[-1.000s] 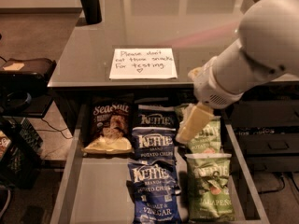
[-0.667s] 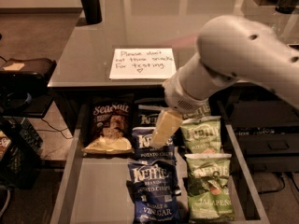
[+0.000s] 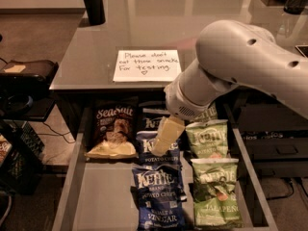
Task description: Pick brown chip bag from top drawer and place on counter
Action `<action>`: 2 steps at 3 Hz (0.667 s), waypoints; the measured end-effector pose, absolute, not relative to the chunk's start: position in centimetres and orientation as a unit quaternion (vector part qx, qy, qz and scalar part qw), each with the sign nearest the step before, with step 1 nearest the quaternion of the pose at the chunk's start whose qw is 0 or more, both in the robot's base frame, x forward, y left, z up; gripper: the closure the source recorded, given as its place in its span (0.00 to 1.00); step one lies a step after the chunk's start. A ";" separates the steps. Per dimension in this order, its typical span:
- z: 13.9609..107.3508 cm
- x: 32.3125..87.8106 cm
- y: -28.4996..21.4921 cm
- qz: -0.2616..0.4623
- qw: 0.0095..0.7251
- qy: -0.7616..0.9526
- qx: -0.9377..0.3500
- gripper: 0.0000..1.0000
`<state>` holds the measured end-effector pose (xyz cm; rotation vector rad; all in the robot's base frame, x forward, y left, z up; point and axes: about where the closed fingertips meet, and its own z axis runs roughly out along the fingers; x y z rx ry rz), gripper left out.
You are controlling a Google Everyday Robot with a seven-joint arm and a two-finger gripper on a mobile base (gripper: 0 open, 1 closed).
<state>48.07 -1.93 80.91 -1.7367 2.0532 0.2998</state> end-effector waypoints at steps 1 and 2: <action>78.7 47.6 0.9 0.128 0.215 0.733 -0.633 0.00; 75.8 47.4 4.1 0.152 0.217 0.728 -0.632 0.00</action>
Offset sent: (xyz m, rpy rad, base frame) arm -0.0045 0.0990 -0.0877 0.1206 0.0776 0.0549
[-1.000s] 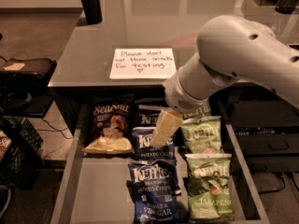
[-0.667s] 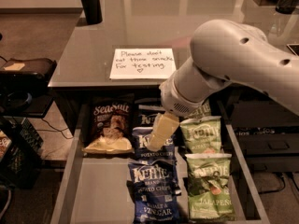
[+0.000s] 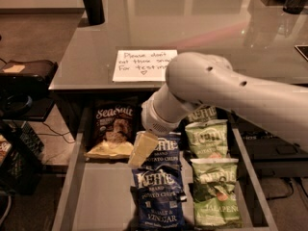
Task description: Pick brown chip bag from top drawer and place on counter
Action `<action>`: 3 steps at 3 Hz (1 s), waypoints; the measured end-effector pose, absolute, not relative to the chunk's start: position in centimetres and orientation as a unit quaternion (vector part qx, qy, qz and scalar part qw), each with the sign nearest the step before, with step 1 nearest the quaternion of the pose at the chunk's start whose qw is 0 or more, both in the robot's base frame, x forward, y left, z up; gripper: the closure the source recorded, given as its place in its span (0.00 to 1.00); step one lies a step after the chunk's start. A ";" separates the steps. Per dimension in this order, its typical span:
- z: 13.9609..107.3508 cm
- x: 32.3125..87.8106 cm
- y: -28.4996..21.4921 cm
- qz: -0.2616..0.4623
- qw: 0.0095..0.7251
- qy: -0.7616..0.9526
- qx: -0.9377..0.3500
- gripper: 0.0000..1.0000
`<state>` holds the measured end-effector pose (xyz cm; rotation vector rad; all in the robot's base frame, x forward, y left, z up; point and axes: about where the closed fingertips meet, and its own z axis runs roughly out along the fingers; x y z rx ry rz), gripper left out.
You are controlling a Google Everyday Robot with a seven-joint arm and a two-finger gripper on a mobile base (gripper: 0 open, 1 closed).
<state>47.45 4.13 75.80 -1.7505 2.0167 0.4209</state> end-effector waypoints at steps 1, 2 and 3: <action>73.3 47.9 7.0 0.162 0.233 0.724 -0.629 0.00; 71.6 49.0 9.2 0.157 0.254 0.719 -0.628 0.00; 70.3 50.4 11.1 0.140 0.276 0.711 -0.632 0.00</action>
Offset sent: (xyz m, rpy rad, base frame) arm 0.0306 0.0761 -0.0640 0.0866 -0.0960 -0.0125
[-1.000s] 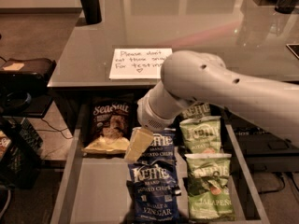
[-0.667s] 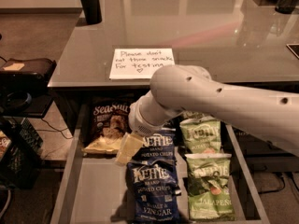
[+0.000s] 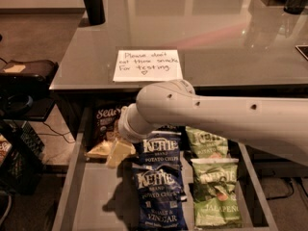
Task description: Pick brown chip bag from top drawer and place on counter
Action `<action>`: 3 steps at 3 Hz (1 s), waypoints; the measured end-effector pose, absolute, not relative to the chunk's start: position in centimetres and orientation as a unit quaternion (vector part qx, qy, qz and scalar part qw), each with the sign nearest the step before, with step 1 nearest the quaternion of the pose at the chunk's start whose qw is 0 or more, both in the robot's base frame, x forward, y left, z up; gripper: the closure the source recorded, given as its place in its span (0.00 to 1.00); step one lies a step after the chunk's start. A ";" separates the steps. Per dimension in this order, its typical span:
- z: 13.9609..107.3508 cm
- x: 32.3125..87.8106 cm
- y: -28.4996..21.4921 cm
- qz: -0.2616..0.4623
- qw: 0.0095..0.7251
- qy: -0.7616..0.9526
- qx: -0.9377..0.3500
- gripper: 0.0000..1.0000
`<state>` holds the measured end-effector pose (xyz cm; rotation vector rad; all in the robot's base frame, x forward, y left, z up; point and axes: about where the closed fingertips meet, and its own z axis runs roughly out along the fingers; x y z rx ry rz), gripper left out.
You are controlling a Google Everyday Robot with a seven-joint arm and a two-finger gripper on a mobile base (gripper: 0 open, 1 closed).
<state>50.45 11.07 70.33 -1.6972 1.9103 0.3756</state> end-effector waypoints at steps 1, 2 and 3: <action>69.1 52.0 12.4 0.117 0.283 0.700 -0.645 0.00; 67.9 53.4 13.2 0.099 0.279 0.693 -0.658 0.00; 66.2 54.7 13.6 0.090 0.266 0.691 -0.667 0.00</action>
Offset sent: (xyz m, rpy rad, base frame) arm 0.0484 0.0305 -0.0424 -0.1105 -0.0989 0.0593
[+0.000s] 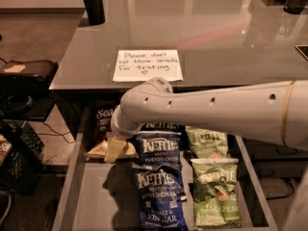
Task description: Pick brown chip bag from top drawer and place on counter
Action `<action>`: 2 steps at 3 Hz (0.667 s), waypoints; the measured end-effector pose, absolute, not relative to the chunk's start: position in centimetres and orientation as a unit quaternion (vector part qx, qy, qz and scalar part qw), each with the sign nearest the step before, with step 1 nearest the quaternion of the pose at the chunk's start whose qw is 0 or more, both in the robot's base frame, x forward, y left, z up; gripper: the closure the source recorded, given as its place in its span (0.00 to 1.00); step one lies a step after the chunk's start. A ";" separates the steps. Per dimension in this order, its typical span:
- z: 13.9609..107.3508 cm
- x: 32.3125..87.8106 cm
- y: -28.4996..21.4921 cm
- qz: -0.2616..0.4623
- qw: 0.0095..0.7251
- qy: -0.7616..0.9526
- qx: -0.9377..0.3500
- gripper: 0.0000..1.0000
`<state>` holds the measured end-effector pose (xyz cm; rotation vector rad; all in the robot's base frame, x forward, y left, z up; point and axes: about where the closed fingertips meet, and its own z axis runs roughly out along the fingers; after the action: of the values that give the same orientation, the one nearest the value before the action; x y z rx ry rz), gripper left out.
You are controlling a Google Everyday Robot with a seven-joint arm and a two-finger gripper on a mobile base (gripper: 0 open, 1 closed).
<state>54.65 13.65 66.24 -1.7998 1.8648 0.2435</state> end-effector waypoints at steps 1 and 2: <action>64.8 55.8 14.1 0.091 0.255 0.691 -0.670 0.00; 63.2 56.7 14.3 0.094 0.241 0.693 -0.672 0.00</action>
Offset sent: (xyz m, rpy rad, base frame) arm 0.0322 0.0088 -0.0490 -0.0483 0.0656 0.0135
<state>56.67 14.35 63.15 -1.8390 1.8963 0.2571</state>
